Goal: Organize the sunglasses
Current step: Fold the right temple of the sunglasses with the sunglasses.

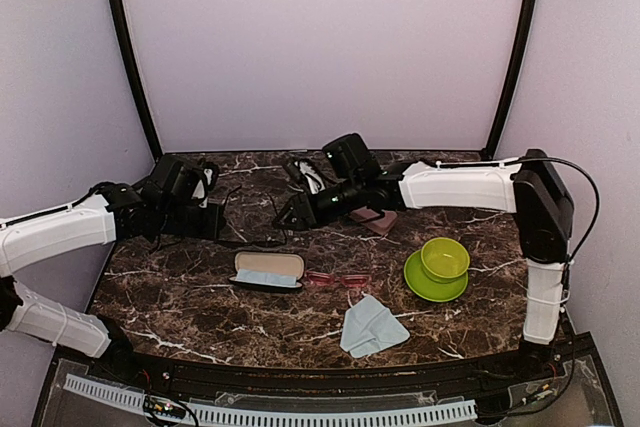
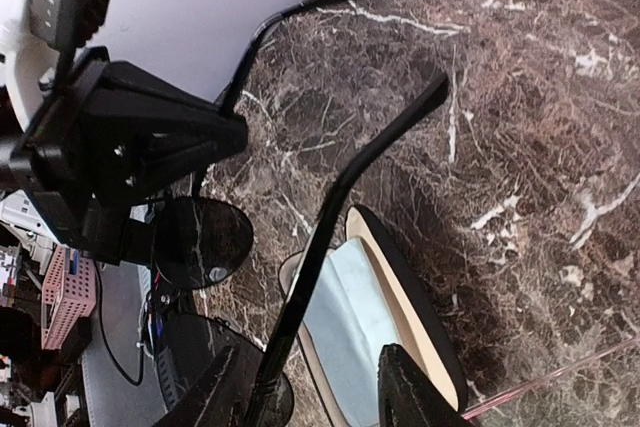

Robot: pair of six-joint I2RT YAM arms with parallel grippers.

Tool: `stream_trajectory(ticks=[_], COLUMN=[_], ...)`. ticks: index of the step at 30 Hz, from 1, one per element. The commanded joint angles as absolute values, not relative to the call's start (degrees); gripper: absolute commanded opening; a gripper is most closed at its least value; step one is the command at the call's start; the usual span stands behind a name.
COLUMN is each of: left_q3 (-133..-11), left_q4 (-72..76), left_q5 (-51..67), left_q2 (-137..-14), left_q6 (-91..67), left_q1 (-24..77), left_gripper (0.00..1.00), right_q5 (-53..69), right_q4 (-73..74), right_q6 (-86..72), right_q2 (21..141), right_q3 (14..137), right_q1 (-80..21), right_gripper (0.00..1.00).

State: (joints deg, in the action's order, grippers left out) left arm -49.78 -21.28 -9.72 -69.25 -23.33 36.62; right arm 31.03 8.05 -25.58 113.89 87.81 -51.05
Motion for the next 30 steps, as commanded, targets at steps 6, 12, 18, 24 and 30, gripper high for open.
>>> stream_trajectory(ticks=[6, 12, 18, 24, 30], left_q3=[-50.89, -50.71, -50.45, -50.53, -50.62], left_q4=[-19.91, -19.77, -19.61, -19.56, -19.34], left_q5=[-11.35, -11.63, -11.87, -11.65, -11.55], left_q2=[-69.19, -69.94, -70.37, -71.00, -71.34], left_q6=[-23.57, -23.56, -23.54, -23.42, -23.38], left_q1=[36.91, 37.13, 37.35, 37.62, 37.93], left_gripper=[0.00, 0.00, 0.00, 0.00, 0.00], right_q5=[34.88, 35.53, 34.43, 33.51, 32.85], right_q4=[-2.89, -5.31, -5.07, -2.80, -1.15], right_q6=[-32.37, -34.17, -34.16, -32.91, -31.83], right_q2=[110.09, 109.46, 109.34, 110.57, 111.54], right_q3=[81.52, 80.64, 80.97, 83.44, 84.62], right_q1=[-51.06, -51.06, -51.06, -51.06, -51.30], right_gripper=[0.47, 0.49, 0.44, 0.36, 0.31])
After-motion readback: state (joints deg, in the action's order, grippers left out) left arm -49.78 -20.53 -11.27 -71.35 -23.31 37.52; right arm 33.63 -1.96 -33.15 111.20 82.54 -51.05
